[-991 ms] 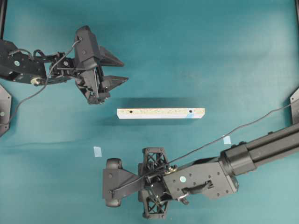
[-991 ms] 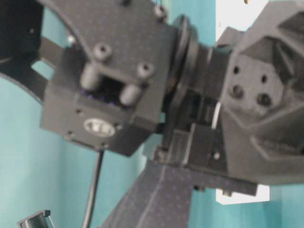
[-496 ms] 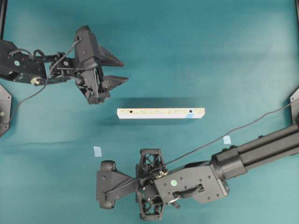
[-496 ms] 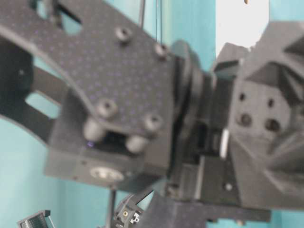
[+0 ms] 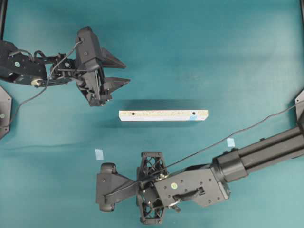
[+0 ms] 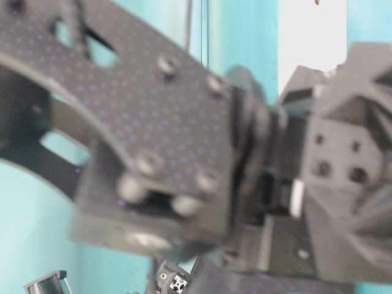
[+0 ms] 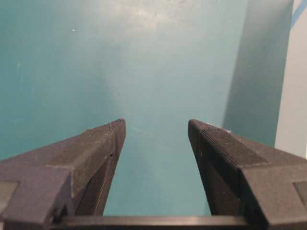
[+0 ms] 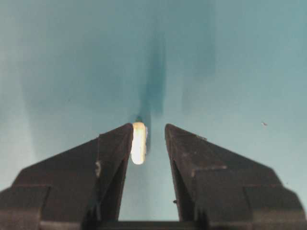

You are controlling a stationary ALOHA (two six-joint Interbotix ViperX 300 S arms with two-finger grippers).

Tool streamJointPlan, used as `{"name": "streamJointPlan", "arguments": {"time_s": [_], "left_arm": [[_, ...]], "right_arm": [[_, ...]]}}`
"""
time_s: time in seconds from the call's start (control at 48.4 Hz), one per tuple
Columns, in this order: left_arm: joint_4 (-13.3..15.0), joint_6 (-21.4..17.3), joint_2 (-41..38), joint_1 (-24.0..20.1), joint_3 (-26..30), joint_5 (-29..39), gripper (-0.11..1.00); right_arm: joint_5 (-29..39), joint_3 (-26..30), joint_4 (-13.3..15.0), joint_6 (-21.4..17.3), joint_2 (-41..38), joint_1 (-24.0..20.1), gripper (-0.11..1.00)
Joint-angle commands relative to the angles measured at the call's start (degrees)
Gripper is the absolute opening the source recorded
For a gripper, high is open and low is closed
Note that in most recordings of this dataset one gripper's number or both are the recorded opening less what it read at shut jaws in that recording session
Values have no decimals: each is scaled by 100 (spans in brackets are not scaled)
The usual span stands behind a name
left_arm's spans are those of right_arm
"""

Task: Insert the rod into the hole on the wooden board.
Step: 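Close the right gripper on the wooden peg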

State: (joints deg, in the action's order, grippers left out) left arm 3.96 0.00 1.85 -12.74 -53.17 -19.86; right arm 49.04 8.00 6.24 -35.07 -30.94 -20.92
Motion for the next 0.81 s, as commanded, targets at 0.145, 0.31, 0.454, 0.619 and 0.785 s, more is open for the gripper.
{"name": "streamJointPlan", "arguments": {"time_s": [0.145,0.31,0.454,0.619,0.785], "left_arm": [[-18,0,132,18,70,-18,74],[-18,9,123,18,62,-18,74],[-18,9,123,18,53,-18,74],[-18,9,132,18,53,-18,74],[-18,9,132,18,53,18,74]], "right_arm": [[-9,185,-26,-9,70,-18,43],[-35,185,-53,-18,44,-9,43],[-35,185,-114,-18,18,-18,43],[-53,185,-114,-18,9,-18,43],[-114,185,-114,-26,9,-9,42]]}}
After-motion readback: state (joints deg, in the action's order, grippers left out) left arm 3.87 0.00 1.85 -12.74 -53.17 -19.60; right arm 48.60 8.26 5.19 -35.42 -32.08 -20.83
